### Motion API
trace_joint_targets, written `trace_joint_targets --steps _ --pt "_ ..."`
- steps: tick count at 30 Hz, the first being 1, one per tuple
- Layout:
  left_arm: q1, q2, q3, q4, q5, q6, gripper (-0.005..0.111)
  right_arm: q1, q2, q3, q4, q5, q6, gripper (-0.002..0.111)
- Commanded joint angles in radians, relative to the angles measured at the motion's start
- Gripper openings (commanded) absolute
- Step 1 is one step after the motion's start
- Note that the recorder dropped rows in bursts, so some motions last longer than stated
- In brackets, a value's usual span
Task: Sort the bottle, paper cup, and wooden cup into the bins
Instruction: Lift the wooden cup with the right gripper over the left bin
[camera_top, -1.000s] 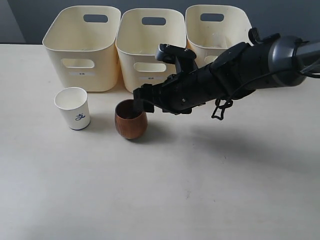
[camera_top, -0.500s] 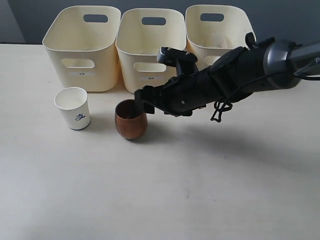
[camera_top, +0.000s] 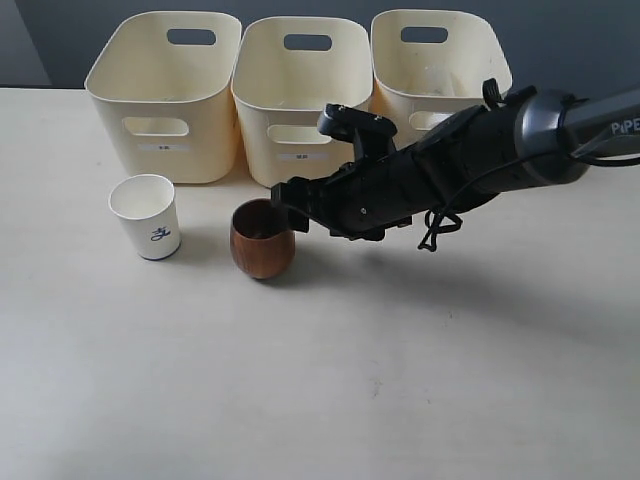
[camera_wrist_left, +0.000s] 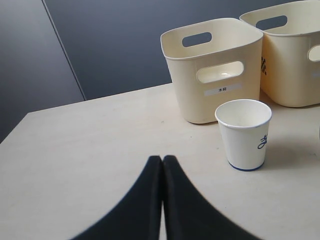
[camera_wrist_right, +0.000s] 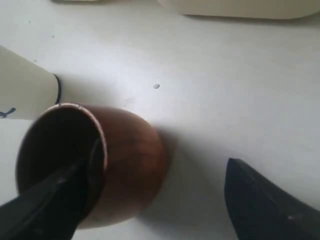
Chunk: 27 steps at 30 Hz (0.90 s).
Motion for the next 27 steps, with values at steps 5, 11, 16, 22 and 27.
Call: trace_joint_targets --steps 5,11,16,22,27 --pt "-0.003 -0.005 0.001 0.0 -0.005 -0.002 0.0 0.008 0.002 -0.005 0.003 -0.01 -0.005 0.072" --pt "-0.003 -0.005 0.001 0.0 -0.005 -0.002 0.0 0.068 0.002 -0.005 0.011 -0.098 -0.005 0.059" --pt "-0.003 -0.005 0.001 0.0 -0.005 -0.002 0.0 0.107 0.002 -0.005 0.011 -0.193 -0.005 0.036" --pt "-0.003 -0.005 0.001 0.0 -0.005 -0.002 0.0 0.11 0.002 -0.026 0.011 -0.163 -0.005 0.032" --pt "-0.003 -0.005 0.001 0.0 -0.005 -0.002 0.0 0.11 0.002 -0.044 0.011 -0.144 -0.005 0.03"
